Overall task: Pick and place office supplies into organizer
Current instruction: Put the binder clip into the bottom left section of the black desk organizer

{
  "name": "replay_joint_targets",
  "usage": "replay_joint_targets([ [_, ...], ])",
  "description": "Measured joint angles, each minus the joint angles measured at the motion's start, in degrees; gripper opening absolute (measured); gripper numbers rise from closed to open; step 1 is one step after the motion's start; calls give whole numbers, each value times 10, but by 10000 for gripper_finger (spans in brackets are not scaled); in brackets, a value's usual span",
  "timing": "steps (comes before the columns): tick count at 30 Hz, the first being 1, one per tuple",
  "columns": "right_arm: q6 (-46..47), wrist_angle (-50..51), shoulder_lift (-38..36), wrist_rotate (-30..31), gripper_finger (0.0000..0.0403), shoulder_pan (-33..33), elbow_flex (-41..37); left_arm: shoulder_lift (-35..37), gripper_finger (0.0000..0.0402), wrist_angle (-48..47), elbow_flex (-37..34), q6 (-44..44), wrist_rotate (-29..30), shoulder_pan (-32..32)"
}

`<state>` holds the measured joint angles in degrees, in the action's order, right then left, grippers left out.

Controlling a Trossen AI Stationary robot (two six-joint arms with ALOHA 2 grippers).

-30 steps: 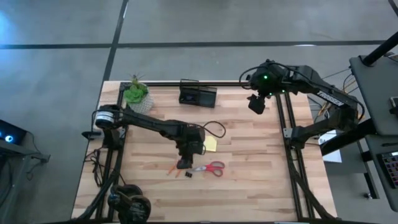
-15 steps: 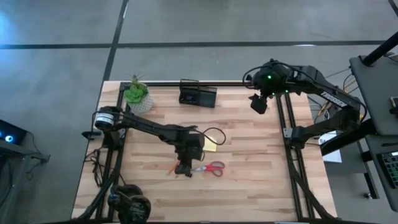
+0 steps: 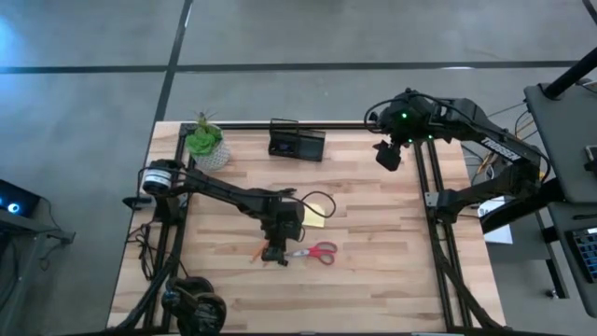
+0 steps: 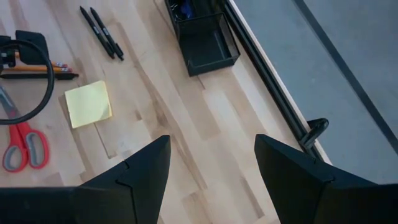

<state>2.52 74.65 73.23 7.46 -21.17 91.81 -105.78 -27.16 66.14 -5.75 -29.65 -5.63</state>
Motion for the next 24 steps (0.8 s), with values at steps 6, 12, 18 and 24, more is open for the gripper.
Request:
replay_joint_targets([
  [6,-4,0,0,0,231,0,0,0,113,1,0,1,0,-3],
  [12,-11,0,0,0,231,0,0,-6,113,4,-3,1,0,-3],
  [18,-12,0,0,1,231,0,0,-15,113,11,-3,-8,-1,-7],
  [24,-12,0,0,1,231,0,0,-17,113,16,0,-27,-3,-8],
])
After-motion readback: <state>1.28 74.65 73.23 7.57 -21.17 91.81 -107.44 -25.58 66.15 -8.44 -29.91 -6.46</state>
